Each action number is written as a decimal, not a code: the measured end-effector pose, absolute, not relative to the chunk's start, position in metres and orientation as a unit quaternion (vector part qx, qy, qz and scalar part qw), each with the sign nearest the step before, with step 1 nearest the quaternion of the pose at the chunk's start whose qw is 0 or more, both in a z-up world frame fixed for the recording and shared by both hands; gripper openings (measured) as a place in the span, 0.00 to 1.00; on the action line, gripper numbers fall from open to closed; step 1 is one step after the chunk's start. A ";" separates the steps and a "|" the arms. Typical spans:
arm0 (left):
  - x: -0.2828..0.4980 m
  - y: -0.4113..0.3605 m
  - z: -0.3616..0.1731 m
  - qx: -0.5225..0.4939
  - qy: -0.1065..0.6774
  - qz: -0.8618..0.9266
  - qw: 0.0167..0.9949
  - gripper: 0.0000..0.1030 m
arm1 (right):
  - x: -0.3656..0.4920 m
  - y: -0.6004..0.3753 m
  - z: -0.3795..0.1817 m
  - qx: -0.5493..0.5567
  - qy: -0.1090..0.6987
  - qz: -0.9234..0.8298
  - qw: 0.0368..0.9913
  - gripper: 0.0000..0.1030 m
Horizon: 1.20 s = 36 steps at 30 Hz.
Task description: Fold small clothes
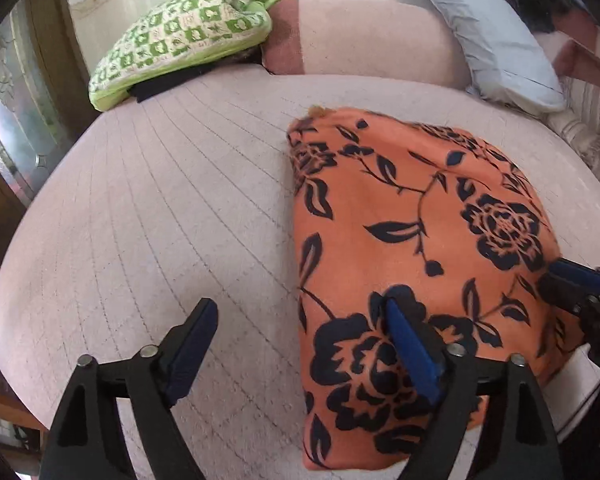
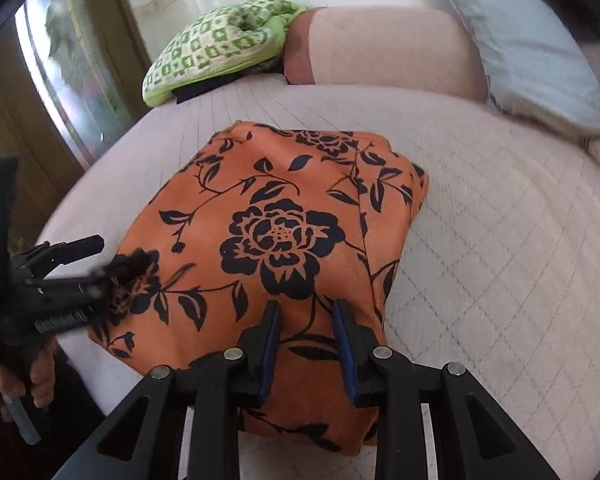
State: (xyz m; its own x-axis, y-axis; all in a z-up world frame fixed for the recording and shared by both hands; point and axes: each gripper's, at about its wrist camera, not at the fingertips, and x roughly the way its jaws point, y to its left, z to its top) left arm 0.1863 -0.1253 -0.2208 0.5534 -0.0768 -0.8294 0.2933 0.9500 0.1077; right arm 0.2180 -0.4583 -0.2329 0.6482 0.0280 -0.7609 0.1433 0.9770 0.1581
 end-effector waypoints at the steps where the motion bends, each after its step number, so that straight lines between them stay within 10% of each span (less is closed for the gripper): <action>1: 0.188 -0.124 -0.215 0.111 0.465 -0.108 0.872 0.86 | 0.215 -0.460 -0.230 0.113 0.414 -0.032 0.903 0.29; 36: 0.051 -0.130 -0.006 0.114 0.275 -0.007 0.955 0.98 | 0.084 -0.394 -0.071 0.087 0.237 -0.039 0.967 0.29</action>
State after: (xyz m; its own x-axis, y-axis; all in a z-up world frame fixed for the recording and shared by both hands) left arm 0.0513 -0.1303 -0.0062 0.8489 0.0491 -0.5262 0.0764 0.9738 0.2142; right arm 0.0843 -0.3938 -0.0710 0.8845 -0.0343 -0.4653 0.1170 0.9817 0.1500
